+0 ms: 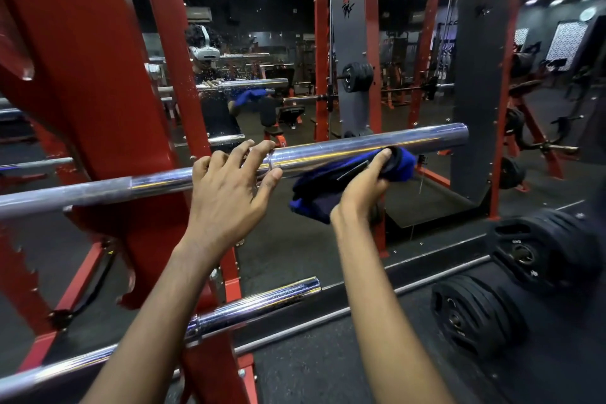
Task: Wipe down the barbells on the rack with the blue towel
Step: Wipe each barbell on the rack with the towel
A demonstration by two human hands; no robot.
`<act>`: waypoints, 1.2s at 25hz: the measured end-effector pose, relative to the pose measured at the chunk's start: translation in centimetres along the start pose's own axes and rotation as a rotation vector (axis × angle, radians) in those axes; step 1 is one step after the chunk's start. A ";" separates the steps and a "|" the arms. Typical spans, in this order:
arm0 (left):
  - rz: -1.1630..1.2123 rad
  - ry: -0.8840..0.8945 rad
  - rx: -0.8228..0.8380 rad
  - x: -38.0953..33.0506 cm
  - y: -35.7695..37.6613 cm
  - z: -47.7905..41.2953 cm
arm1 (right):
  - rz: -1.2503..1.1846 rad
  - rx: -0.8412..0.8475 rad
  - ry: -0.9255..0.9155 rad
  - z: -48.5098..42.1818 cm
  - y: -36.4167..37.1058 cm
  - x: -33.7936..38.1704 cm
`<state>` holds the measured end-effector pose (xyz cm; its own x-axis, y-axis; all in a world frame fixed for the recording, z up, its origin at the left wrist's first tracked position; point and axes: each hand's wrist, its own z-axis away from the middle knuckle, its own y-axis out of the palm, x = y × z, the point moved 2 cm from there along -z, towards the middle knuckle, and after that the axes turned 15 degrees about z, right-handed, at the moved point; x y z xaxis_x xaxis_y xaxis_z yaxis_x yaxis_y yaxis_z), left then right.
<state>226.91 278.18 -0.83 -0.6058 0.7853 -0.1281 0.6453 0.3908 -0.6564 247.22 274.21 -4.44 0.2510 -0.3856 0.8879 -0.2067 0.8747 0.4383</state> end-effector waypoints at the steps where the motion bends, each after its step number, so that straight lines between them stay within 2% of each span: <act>1: -0.002 -0.004 -0.001 0.0 0.0 0.0 | -0.102 0.074 0.088 0.6 0.5 -0.2; 3: 0.001 -0.014 -0.001 -0.1 0.0 0.0 | -0.229 0.218 0.147 1.9 0.7 -0.2; 4: 0.007 -0.016 -0.002 -0.1 0.0 0.1 | -0.221 0.264 0.144 2.7 0.6 -0.1; 6: 0.019 -0.019 -0.005 -0.2 0.0 0.1 | -0.063 0.231 0.025 3.8 0.2 -0.4; 9: 0.031 -0.026 -0.013 -0.2 0.0 0.2 | 0.320 0.019 -0.461 5.3 -0.9 -1.8; 12: 0.025 -0.026 -0.035 -0.2 0.1 0.3 | 0.640 0.083 -0.988 5.8 -1.6 -2.3; 14: 0.030 -0.032 -0.031 -0.1 0.1 0.1 | 0.776 0.148 -1.233 4.3 -1.8 -0.7; 17: 0.015 -0.037 -0.003 -0.3 0.0 0.2 | 0.951 0.055 -1.297 0.6 -2.0 3.1; 20: 0.030 -0.069 0.050 -0.7 -0.3 -0.2 | 1.083 -0.071 -1.171 -2.8 -1.9 7.2; 22: 0.058 -0.025 0.070 -1.1 -0.5 -0.9 | 1.242 -0.053 -1.128 -3.0 -0.8 8.5; 24: 0.067 0.086 0.105 -1.6 -0.4 -2.1 | 1.336 -0.023 -1.290 -2.0 0.0 8.1; 27: 0.106 0.105 0.167 -1.7 -0.2 -4.0 | 1.229 0.065 -1.522 -2.2 -0.3 7.3; 30: 0.049 0.124 0.119 -1.3 0.2 -3.8 | 1.082 -0.039 -1.522 -6.3 -2.2 7.8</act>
<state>229.61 279.05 2.05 -0.5080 0.8582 -0.0739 0.6085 0.2968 -0.7359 255.64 271.10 0.62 -0.9143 0.3926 0.0999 0.3458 0.8847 -0.3125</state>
